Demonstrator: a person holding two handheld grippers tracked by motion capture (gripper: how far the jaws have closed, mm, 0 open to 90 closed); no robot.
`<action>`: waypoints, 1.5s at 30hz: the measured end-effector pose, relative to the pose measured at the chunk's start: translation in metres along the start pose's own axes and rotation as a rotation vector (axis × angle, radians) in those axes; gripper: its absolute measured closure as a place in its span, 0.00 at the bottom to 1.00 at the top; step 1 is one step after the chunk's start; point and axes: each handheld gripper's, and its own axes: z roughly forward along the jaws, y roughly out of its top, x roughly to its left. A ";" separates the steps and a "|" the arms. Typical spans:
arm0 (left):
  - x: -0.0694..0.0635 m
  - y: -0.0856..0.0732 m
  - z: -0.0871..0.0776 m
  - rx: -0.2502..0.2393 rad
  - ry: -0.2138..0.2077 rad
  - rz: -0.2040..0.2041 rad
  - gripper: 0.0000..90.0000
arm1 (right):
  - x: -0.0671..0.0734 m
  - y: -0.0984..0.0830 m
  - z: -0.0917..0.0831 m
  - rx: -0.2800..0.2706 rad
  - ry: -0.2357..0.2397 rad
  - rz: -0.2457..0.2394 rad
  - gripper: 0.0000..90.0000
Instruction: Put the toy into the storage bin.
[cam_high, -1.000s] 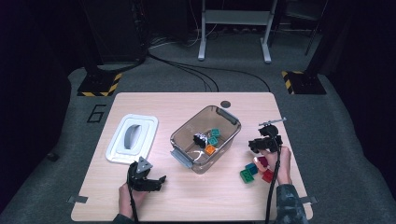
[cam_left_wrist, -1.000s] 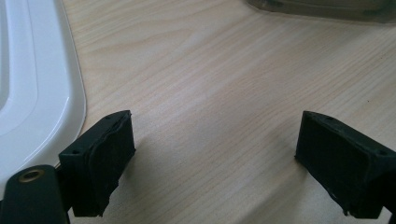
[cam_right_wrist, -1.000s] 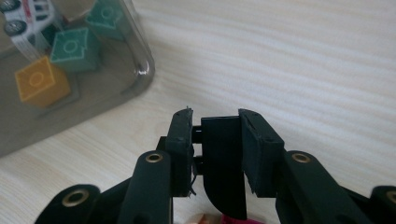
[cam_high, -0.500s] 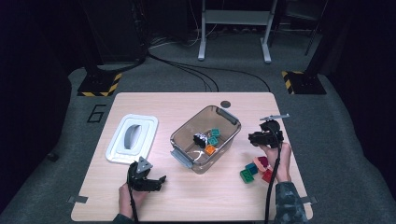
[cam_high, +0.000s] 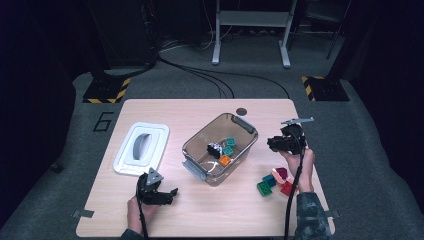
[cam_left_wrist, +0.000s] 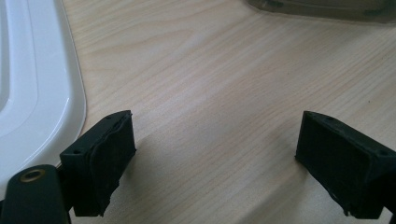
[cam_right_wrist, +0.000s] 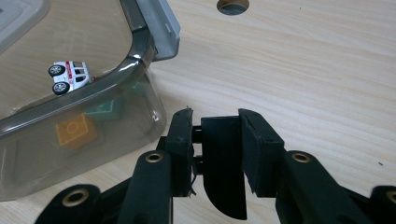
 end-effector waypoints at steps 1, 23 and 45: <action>0.000 0.000 0.000 0.000 0.000 0.001 0.13 | 0.001 0.000 -0.001 0.003 -0.001 0.008 0.74; 0.000 0.000 0.000 0.000 0.000 0.000 0.13 | 0.006 0.025 -0.020 -0.049 -0.020 -0.033 0.74; 0.000 0.000 0.000 0.001 0.000 0.000 0.13 | 0.033 0.056 -0.030 -0.110 0.021 -0.109 0.74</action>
